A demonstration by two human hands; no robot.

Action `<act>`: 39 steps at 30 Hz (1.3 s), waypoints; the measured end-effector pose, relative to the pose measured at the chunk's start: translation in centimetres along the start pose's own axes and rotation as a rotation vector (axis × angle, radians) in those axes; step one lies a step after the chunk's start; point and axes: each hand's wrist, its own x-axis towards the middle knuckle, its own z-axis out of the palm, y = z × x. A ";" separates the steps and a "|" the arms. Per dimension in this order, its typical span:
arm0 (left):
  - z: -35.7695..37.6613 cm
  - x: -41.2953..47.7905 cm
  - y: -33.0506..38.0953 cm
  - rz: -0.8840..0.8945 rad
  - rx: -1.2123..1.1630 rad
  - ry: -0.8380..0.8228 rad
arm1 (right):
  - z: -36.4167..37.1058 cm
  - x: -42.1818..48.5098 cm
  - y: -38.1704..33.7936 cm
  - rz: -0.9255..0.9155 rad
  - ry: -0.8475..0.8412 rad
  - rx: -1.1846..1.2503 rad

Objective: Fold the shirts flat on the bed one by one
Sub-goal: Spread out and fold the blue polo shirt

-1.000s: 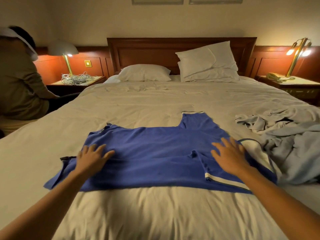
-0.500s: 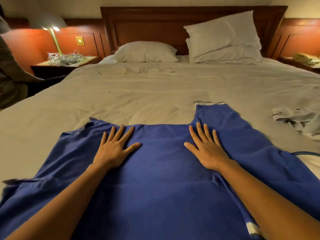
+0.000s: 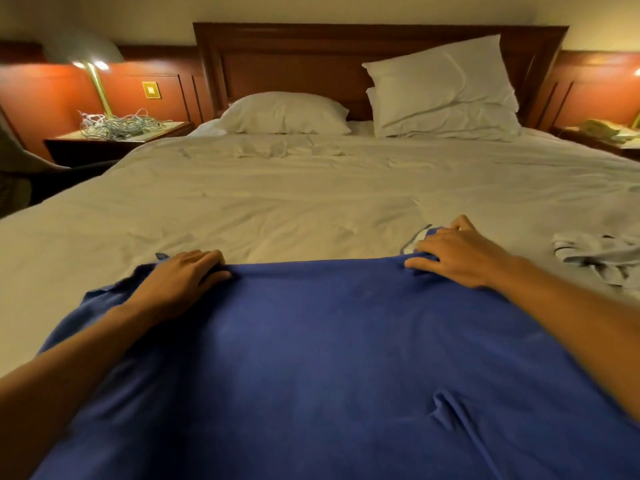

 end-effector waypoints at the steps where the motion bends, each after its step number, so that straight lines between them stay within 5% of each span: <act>1: -1.0 -0.1 -0.1 0.047 0.019 0.012 | -0.9 -0.5 0.9 0.001 -0.026 -0.007; 5: -5.7 -2.3 0.4 0.228 0.133 0.063 | -5.3 -4.4 1.6 -0.122 0.005 -0.038; 8: -8.2 -6.1 1.6 0.326 0.191 0.036 | -7.2 -9.5 -1.0 -0.254 -0.158 -0.082; 11: -9.4 -10.8 3.1 0.387 0.228 0.066 | -8.3 -14.6 -3.4 -0.214 -0.325 -0.061; 15: -10.1 -15.3 4.1 0.393 0.206 0.053 | -9.8 -18.3 -5.4 -0.133 -0.290 -0.227; 18: -10.1 -17.4 4.0 0.300 0.232 -0.037 | -10.2 -20.1 -6.5 -0.019 -0.320 -0.242; 22: -10.2 -19.2 4.5 0.075 0.143 -0.050 | -10.7 -21.7 -7.5 0.163 -0.388 0.031; 31: -11.5 -20.0 6.3 -0.174 0.059 -0.070 | -10.0 -25.9 -7.6 0.190 -0.128 -0.008; 34: -12.3 -19.7 6.2 -0.238 0.060 -0.115 | -10.7 -25.5 -7.5 0.218 0.009 0.161; 37: -13.2 -19.0 6.6 -0.434 0.053 -0.277 | -11.4 -25.0 -8.0 0.224 -0.141 0.221; 39: -13.1 -18.3 6.6 -0.507 0.096 -0.245 | -11.4 -24.2 -9.1 0.272 -0.175 0.228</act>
